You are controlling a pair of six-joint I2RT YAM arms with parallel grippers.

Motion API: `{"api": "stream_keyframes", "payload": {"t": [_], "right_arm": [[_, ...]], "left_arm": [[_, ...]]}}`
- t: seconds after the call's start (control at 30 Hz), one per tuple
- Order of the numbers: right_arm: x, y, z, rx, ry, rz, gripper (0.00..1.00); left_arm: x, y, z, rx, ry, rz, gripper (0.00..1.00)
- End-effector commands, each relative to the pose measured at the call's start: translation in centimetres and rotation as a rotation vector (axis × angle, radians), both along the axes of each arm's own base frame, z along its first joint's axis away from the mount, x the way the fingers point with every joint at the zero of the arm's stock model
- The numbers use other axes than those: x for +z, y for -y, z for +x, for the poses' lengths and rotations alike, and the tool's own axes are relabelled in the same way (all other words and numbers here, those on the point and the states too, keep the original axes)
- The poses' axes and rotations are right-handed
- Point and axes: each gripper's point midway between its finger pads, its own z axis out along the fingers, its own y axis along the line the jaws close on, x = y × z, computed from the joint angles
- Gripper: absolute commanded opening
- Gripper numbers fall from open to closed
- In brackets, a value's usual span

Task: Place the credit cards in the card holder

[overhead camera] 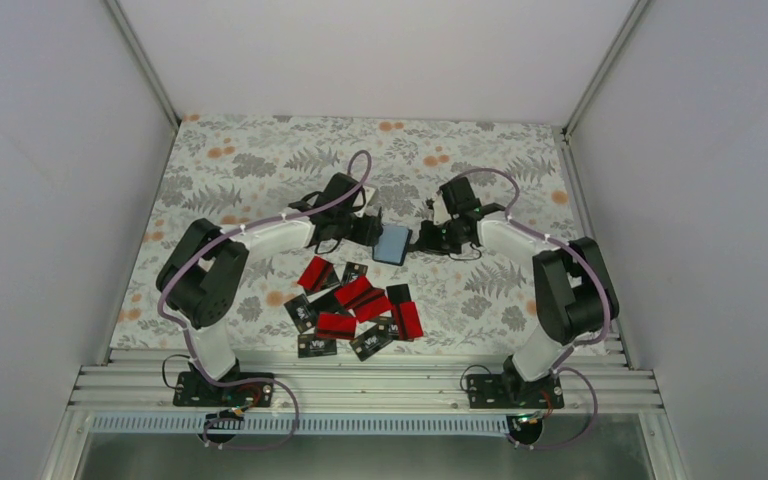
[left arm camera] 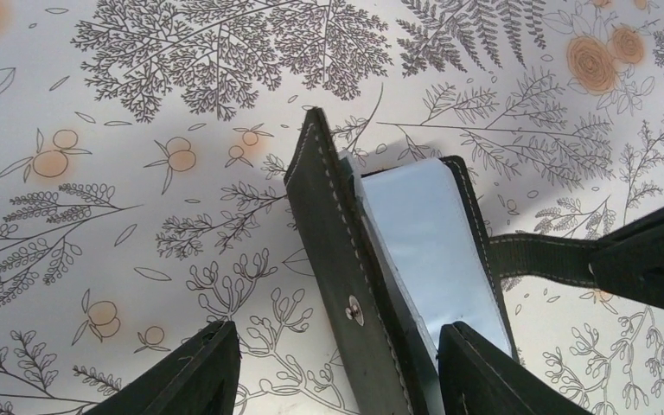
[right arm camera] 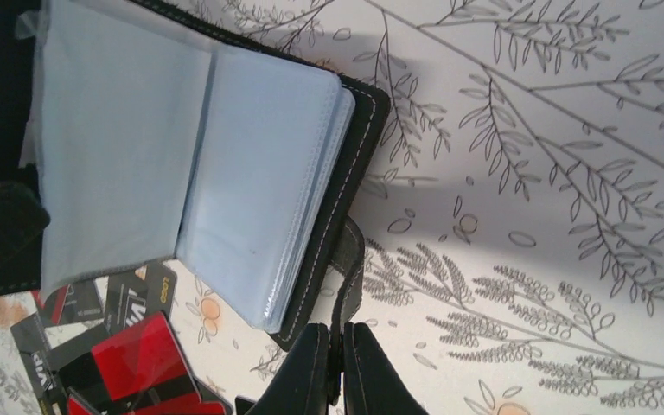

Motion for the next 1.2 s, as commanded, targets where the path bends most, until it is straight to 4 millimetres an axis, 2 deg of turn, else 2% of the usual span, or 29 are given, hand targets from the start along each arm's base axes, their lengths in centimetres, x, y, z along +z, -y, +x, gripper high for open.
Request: {"api": "stream_keyframes", "payload": {"t": [0.0,0.23,0.37,0.67,0.83,1.03,1.17], "right_arm": [[-0.3,0.5,1.7,-0.016,0.026,-0.037,0.04],[-1.3,1.0,2.4,-0.029,0.013,-0.063,0.04],[-1.5,1.2,3.2,-0.039,0.018,-0.072,0.04],[-1.9,0.7,5.1,-0.032,0.024,-0.068,0.04],[-2.5,0.8,6.2,-0.051,0.018,-0.083,0.04],[-2.4,1.5,8.0,-0.103,0.018,-0.096,0.04],[-1.7,1.9,7.9,-0.111,0.029,-0.109,0.09]], "left_arm": [[1.3,-0.2,0.4,0.009,0.021,-0.029,0.57],[1.1,-0.7,0.5,0.015,0.016,-0.025,0.56],[0.7,-1.7,0.5,0.036,0.011,-0.020,0.51],[-2.5,-4.9,-0.7,0.104,-0.050,0.010,0.48],[-4.0,-5.8,-0.3,0.131,-0.048,0.022,0.47],[-3.8,-5.2,1.6,0.127,-0.002,0.006,0.45],[-2.9,-5.5,2.0,0.131,0.018,0.021,0.46]]}}
